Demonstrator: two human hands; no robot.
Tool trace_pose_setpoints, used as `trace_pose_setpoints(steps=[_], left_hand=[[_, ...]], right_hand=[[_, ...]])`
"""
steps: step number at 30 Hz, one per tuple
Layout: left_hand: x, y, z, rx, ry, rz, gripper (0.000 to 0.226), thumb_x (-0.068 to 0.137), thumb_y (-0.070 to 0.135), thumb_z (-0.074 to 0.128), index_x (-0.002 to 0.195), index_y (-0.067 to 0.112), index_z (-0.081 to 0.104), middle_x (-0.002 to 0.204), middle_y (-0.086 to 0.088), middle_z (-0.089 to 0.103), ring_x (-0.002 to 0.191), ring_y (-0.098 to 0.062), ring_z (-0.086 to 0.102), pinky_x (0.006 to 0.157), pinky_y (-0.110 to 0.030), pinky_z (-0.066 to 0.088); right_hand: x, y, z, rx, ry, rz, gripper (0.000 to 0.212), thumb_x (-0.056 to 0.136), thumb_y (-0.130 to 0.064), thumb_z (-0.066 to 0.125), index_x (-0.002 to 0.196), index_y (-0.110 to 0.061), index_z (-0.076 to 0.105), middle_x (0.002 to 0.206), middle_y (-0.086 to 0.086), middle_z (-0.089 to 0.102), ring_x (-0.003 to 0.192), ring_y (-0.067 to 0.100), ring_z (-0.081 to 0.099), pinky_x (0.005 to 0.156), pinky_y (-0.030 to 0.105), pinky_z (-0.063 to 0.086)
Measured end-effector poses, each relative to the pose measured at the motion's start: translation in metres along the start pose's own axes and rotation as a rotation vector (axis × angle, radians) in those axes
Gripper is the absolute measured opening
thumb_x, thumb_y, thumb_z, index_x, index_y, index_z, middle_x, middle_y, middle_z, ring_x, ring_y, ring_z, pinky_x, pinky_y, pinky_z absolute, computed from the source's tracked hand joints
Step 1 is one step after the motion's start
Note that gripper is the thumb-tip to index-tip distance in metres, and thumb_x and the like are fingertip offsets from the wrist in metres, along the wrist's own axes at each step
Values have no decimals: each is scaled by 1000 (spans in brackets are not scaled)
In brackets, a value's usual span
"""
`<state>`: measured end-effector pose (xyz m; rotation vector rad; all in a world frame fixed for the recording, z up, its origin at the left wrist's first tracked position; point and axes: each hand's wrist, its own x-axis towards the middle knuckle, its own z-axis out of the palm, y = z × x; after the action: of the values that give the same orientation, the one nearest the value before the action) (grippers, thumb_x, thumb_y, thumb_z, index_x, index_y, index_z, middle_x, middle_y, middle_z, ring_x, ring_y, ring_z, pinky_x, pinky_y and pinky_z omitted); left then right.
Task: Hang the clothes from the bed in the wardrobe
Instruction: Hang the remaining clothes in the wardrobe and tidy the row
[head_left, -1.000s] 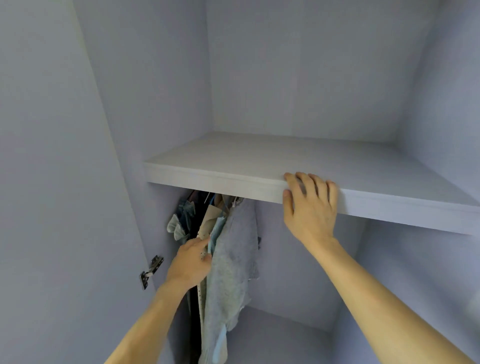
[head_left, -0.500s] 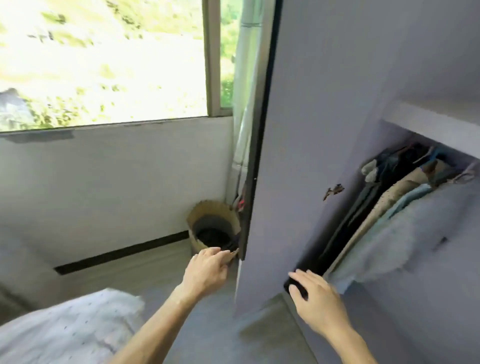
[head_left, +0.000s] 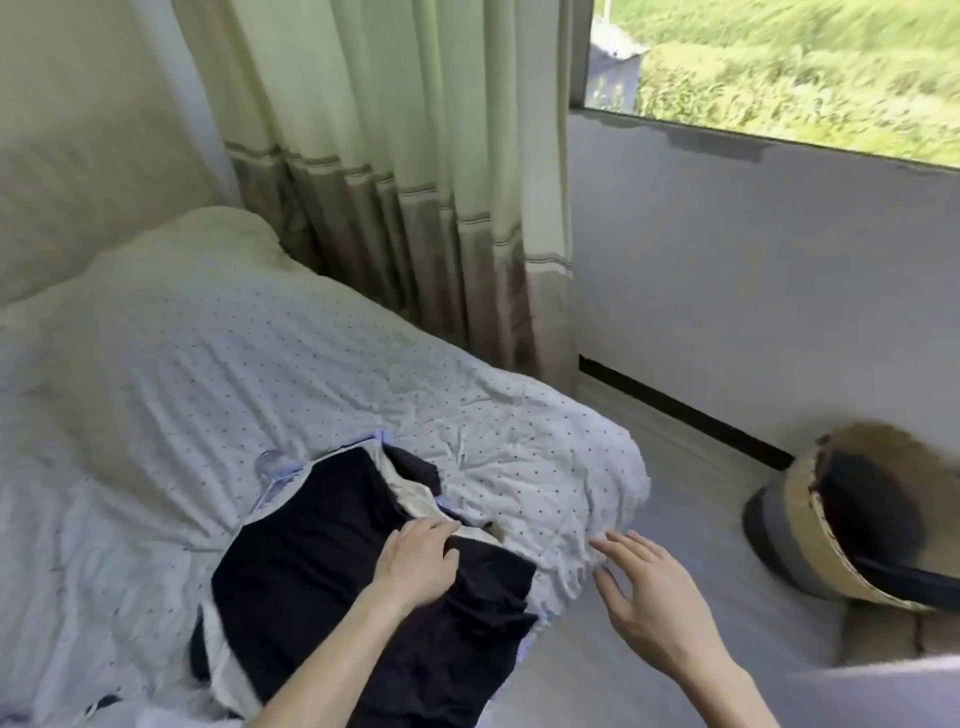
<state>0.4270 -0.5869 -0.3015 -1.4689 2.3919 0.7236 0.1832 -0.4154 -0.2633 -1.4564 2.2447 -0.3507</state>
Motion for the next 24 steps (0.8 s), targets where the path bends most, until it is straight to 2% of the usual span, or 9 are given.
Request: trace_pose_setpoints(steps=[2,6,8,12,18,21,24], left_hand=[[-22,-34,-2,-72,48,-122,50,101,38,40,151,31,38,156,8,35,145,-16,29,120,-40,24],[-67,-81,6,-179,134,-321,50,101,37,43,150,28,42,154,5,40,142,-17,36,116,-40,31],[-88,-91,12,-224,166,-413,50,100,38,44,149,28,43,154,5,41,141,-17,37,116,-41,32],[-129,-88,24,-323,252,-559,49,100,34,45,148,26,44,153,5,42,140,-18,38,115,-37,33],[-172,-86,35,-473,400,-731,47,101,31,46,148,26,44,152,7,43,140,-13,38,114,-29,32],[-181,-90,32,-540,484,-773,46,102,29,47,147,26,45,151,8,43,140,-11,38,115,-28,33],[-179,-107,25,-533,533,-786,45,101,27,48,146,25,47,149,8,45,137,-12,42,114,-29,34]], right_hand=[[15,-23,9,-13,-65,-103,41,101,-49,43,141,-43,49,151,-23,41,146,5,27,119,25,23],[37,-58,26,-69,-171,-316,40,102,-48,43,141,-42,50,149,-24,44,146,7,29,117,27,27],[45,-70,33,-93,-226,-408,41,102,-48,41,142,-43,49,152,-23,41,147,8,27,117,31,29],[54,-90,38,-163,-307,-581,41,103,-46,39,142,-41,48,151,-22,41,147,7,26,116,29,30],[64,-120,45,-183,-366,-773,46,103,-49,34,147,-41,42,158,-17,32,150,8,21,121,28,23],[71,-140,50,-177,-353,-861,59,96,-59,18,147,-41,43,159,-14,32,150,10,22,120,32,26],[84,-163,62,-186,-350,-935,53,100,-55,24,148,-41,40,160,-14,29,151,10,18,120,30,22]])
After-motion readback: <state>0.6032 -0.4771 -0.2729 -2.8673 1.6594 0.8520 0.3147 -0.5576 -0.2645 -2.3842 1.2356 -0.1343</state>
